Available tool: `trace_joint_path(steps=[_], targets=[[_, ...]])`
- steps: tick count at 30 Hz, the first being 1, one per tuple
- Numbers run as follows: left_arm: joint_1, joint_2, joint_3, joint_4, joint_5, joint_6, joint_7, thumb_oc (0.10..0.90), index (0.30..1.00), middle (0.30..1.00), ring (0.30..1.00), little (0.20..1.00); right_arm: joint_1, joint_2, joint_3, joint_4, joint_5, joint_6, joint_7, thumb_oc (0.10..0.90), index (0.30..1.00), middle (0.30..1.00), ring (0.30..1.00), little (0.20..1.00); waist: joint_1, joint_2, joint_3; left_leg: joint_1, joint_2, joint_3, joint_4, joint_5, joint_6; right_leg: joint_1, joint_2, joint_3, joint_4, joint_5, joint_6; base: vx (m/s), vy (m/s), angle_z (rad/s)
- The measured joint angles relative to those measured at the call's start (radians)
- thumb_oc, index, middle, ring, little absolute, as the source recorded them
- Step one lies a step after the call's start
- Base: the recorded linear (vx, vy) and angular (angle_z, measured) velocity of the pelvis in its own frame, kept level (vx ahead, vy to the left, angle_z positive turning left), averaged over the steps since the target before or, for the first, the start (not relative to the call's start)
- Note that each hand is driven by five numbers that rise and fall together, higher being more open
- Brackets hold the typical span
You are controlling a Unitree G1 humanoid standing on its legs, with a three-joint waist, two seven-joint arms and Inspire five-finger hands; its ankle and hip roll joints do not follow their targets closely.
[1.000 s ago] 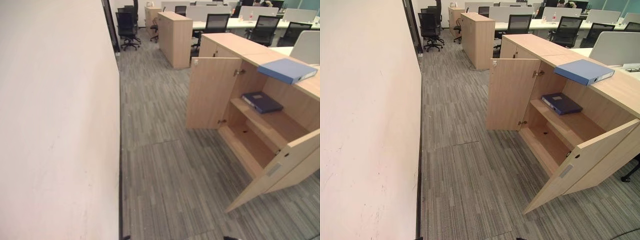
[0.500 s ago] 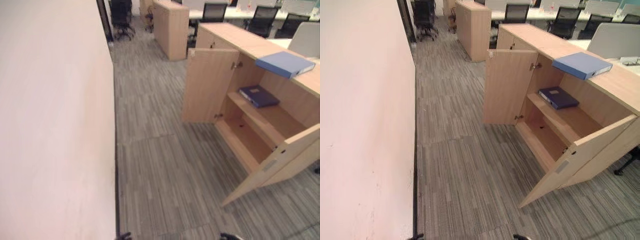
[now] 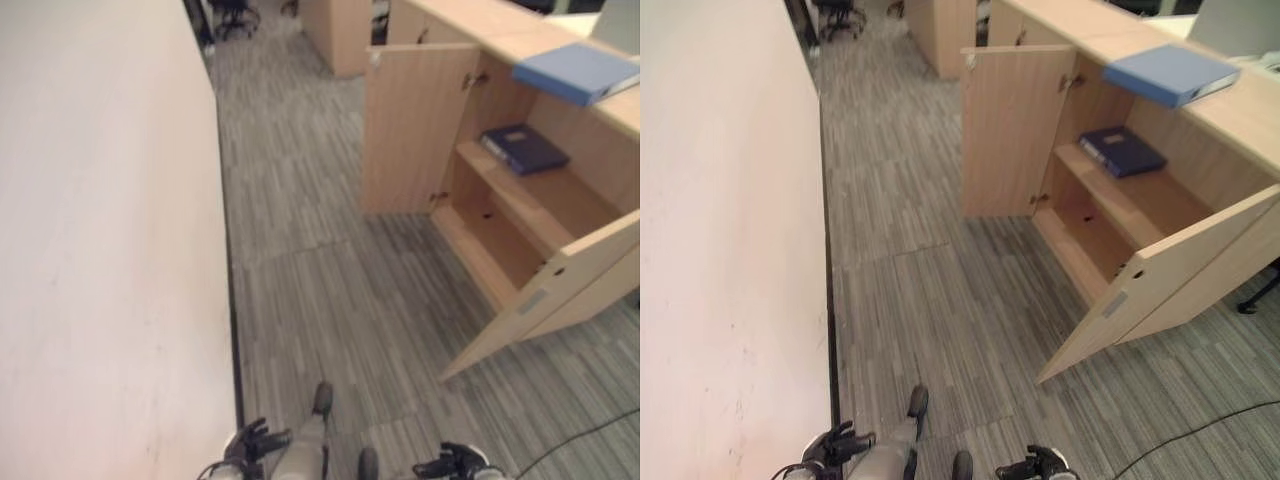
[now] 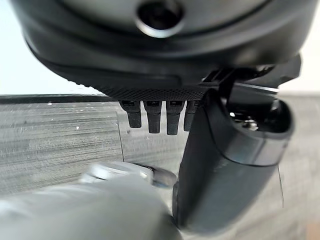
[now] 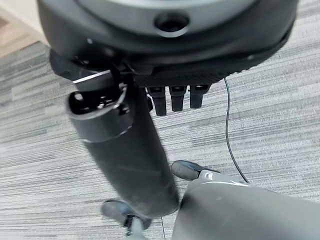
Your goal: Put the empty folder in the office cabinet
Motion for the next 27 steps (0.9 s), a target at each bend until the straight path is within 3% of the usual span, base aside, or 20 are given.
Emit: trace_joint_path(steps=[1,3,5,6,7,8,9,10,11,15,17,18,19,20,21,22,24,25,27], targets=[[0.029,-0.006,0.037,0.031,0.012,0.009,0.0,0.8,0.9,0.9,0.9,0.9,0.005,0.01,-0.009,0.019,-0.013,-0.003,0.001,0.8,0.9,0.9,0.9,0.9,0.012,0.0,-0.013,0.031,0.014,0.025,0.009,-0.021,0.032,0.003,0.0,0.034,0.01,-0.014,0.027,0.43,0.217,-0.79],[0.094,-0.014,0.048,0.056,0.015,0.029,0.0,0.8,0.9,0.9,0.9,0.9,0.016,0.015,-0.014,0.037,-0.011,-0.003,0.003,0.8,0.9,0.9,0.9,0.9,0.008,0.006,-0.05,0.063,0.016,0.043,0.009,-0.034,0.057,0.024,-0.003,0.067,0.0,-0.018,0.029,0.45,0.236,-0.62],[0.16,-0.021,0.016,0.072,0.039,0.034,-0.001,0.8,0.9,0.9,0.9,0.9,0.058,0.009,-0.028,0.047,-0.013,-0.001,0.012,0.8,0.9,0.9,0.9,0.9,0.018,0.021,-0.088,0.127,0.021,0.09,0.004,-0.019,0.083,0.07,-0.01,0.105,-0.034,-0.039,0.057,0.39,0.255,-0.4],[0.19,-0.027,0.0,0.072,0.042,0.036,-0.001,0.8,0.9,0.9,0.9,0.9,0.083,0.0,-0.028,0.044,-0.014,-0.003,0.012,0.8,0.9,0.9,0.9,0.9,0.015,0.027,-0.12,0.14,0.021,0.106,0.006,0.022,0.111,0.066,-0.017,0.112,-0.027,-0.071,0.075,0.47,0.333,-0.42],[0.198,-0.029,-0.002,0.071,0.042,0.036,0.001,0.8,0.9,0.9,0.9,0.9,0.081,-0.001,-0.028,0.044,-0.014,-0.002,0.013,0.8,0.9,0.9,0.9,0.9,0.018,0.019,-0.119,0.15,0.011,0.137,0.008,0.044,0.141,0.063,-0.035,0.119,-0.006,-0.093,0.094,0.29,0.234,-0.42],[0.2,-0.024,-0.001,0.076,0.046,0.035,-0.005,0.8,0.9,0.9,0.9,0.9,0.079,0.007,-0.027,0.048,-0.021,-0.001,0.015,0.8,0.9,0.9,0.9,0.9,0.028,-0.001,-0.125,0.158,-0.008,0.165,0.009,0.017,0.164,0.039,-0.06,0.135,0.035,-0.132,0.107,0.15,0.141,-0.75],[0.208,-0.01,-0.008,0.07,0.051,0.036,0.0,0.8,0.9,0.9,0.9,0.9,0.076,0.018,-0.005,0.04,-0.037,-0.003,0.015,0.8,0.9,0.9,0.9,0.9,0.036,-0.028,-0.142,0.16,-0.033,0.216,0.011,0.015,0.205,0.001,-0.113,0.102,0.105,-0.18,0.149,0.21,0.213,-0.62],[0.199,0.003,-0.007,0.07,0.052,0.035,0.002,0.8,0.9,0.9,0.9,0.9,0.07,0.022,0.005,0.034,-0.043,-0.006,0.018,0.8,0.9,0.9,0.9,0.9,0.034,-0.035,-0.147,0.161,-0.054,0.218,0.011,0.003,0.219,0.001,-0.142,0.081,0.105,-0.181,0.177,0.37,0.365,-0.32],[0.161,0.012,-0.01,0.055,0.051,0.032,0.003,0.8,0.9,0.9,0.9,0.9,0.058,0.026,0.011,0.033,-0.045,-0.007,0.028,0.8,0.9,0.9,0.9,0.9,0.036,-0.046,-0.147,0.161,-0.092,0.22,0.011,-0.014,0.242,-0.004,-0.197,0.06,0.122,-0.179,0.231,0.23,0.225,0.19],[0.09,0.023,-0.018,-0.026,0.071,-0.001,0.005,0.8,0.9,0.9,0.9,0.9,0.007,0.042,0.011,0.033,-0.052,-0.002,0.038,0.8,0.9,0.9,0.9,0.9,0.053,-0.042,-0.152,0.17,-0.163,0.216,0.018,-0.064,0.284,-0.021,-0.264,0.012,0.193,-0.21,0.289,0.24,0.234,0.13],[0.078,0.005,-0.023,-0.028,0.072,-0.006,0.001,0.8,0.9,0.9,0.9,0.9,-0.002,0.04,0.01,0.019,-0.052,-0.005,0.037,0.8,0.9,0.9,0.9,0.9,0.049,-0.029,-0.176,0.174,-0.177,0.201,0.053,-0.103,0.298,-0.059,-0.278,-0.007,0.32,-0.223,0.301,0.26,0.312,0.18],[0.079,0.0,-0.029,-0.023,0.072,-0.003,-0.002,0.8,0.9,0.9,0.9,0.9,-0.006,0.036,0.01,0.002,-0.052,-0.004,0.038,0.8,0.9,0.9,0.9,0.9,0.047,-0.026,-0.181,0.188,-0.192,0.195,0.073,-0.136,0.314,-0.126,-0.287,-0.004,0.5,-0.224,0.302,0.31,0.418,0.43],[0.081,0.001,-0.028,-0.014,0.072,0.006,-0.002,0.8,0.9,0.9,0.9,0.9,-0.001,0.027,0.011,-0.005,-0.052,-0.007,0.03,0.8,0.9,0.9,0.9,0.9,0.03,-0.024,-0.182,0.221,-0.227,0.172,0.084,-0.158,0.342,-0.229,-0.321,0.014,0.772,-0.17,0.298,0.34,0.404,0.56],[0.091,0.004,-0.029,-0.005,0.079,0.006,-0.002,0.8,0.9,0.9,0.9,0.9,0.008,0.022,0.015,-0.004,-0.052,-0.005,0.026,0.8,0.9,0.9,0.9,0.9,0.018,-0.014,-0.177,0.249,-0.273,0.144,0.095,-0.192,0.389,-0.324,-0.349,0.057,0.979,-0.038,0.3,0.33,0.365,0.71],[0.112,0.004,-0.042,-0.004,0.081,0.006,-0.001,0.8,0.9,0.9,0.9,0.9,0.009,0.017,0.015,-0.008,-0.048,-0.004,0.014,0.8,0.9,0.9,0.9,0.9,0.005,-0.025,-0.17,0.268,-0.295,0.143,0.114,-0.211,0.416,-0.393,-0.376,0.066,1.114,0.052,0.279,0.27,0.177,0.5],[0.128,0.003,-0.061,-0.002,0.085,0.011,-0.002,0.8,0.9,0.9,0.9,0.9,0.014,-0.008,0.012,-0.046,-0.048,-0.017,-0.02,0.8,0.9,0.9,0.9,0.9,-0.016,-0.001,-0.165,0.292,-0.316,0.129,0.141,-0.243,0.44,-0.452,-0.393,0.041,1.201,0.017,0.241,0.21,0.083,0.21],[0.164,-0.018,-0.077,0.01,0.091,0.034,-0.003,0.8,0.9,0.9,0.9,0.9,0.008,-0.047,0.007,-0.109,-0.045,-0.031,-0.02,0.8,0.9,0.9,0.9,0.9,-0.031,0.069,-0.152,0.328,-0.283,0.121,0.158,-0.264,0.427,-0.527,-0.337,-0.057,1.181,-0.1,0.184,0.17,-0.019,0.04],[0.171,-0.015,-0.076,0.012,0.094,0.037,-0.005,0.8,0.9,0.9,0.9,0.9,0.001,-0.056,0.013,-0.128,-0.041,-0.035,-0.014,0.8,0.9,0.9,0.9,0.9,-0.045,0.097,-0.139,0.349,-0.257,0.114,0.15,-0.265,0.376,-0.546,-0.284,-0.125,1.054,-0.142,0.176,0.17,-0.059,0.23],[0.171,-0.013,-0.081,0.014,0.109,0.036,-0.001,0.8,0.9,0.9,0.9,0.9,-0.008,-0.058,0.012,-0.137,-0.04,-0.038,-0.007,0.8,0.9,0.9,0.9,0.9,-0.038,0.129,-0.124,0.381,-0.219,0.108,0.146,-0.274,0.264,-0.535,-0.194,-0.218,0.782,-0.137,0.15,0.15,-0.079,0.27]])
